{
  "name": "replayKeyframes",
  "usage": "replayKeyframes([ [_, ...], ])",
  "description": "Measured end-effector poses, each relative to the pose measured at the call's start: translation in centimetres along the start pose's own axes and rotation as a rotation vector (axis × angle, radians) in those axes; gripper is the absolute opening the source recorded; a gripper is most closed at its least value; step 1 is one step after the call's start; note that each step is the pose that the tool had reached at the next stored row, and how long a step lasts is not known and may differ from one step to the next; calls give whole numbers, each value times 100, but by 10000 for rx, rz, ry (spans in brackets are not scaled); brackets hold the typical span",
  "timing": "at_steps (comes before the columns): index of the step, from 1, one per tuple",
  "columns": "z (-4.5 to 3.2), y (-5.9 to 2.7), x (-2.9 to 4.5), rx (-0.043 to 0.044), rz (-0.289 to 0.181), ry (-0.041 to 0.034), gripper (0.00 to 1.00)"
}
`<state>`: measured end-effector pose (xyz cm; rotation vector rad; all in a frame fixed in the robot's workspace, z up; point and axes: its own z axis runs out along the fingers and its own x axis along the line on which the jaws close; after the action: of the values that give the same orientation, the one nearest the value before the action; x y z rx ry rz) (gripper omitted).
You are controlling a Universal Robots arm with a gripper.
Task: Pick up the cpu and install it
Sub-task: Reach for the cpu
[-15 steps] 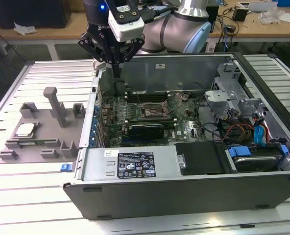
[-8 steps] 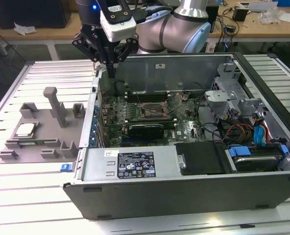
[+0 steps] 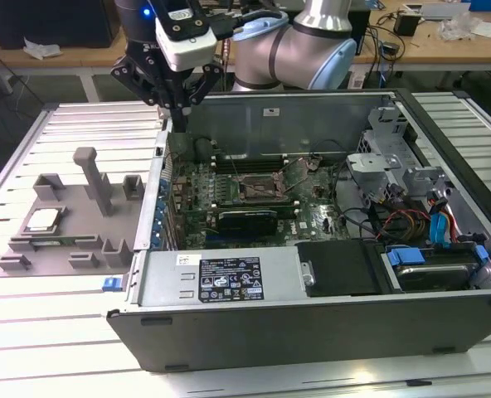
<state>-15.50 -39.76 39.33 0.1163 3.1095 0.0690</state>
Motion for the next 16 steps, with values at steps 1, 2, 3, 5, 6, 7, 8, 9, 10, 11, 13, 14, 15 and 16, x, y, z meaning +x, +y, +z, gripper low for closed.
replayKeyframes([
  [1,-1,-1,18,0,1,-4,11],
  [2,-1,-2,46,-1,1,-8,11],
  [3,-2,-4,63,-1,0,-11,11],
  [5,-3,-7,112,-2,0,-19,11],
  [6,-4,-8,129,-2,-1,-21,11],
  [7,-4,-9,146,-2,-1,-23,11],
  [8,-5,-11,177,-2,0,-27,11],
  [9,-6,-13,203,-3,1,-31,11],
  [10,-7,-15,236,-3,1,-36,11],
  [11,-8,-18,270,-4,0,-41,11],
  [13,-9,-20,307,-4,0,-47,11],
  [14,-10,-22,331,-4,0,-51,11],
  [15,-11,-23,350,-4,1,-54,11],
  [16,-12,-25,385,-4,2,-59,11],
])
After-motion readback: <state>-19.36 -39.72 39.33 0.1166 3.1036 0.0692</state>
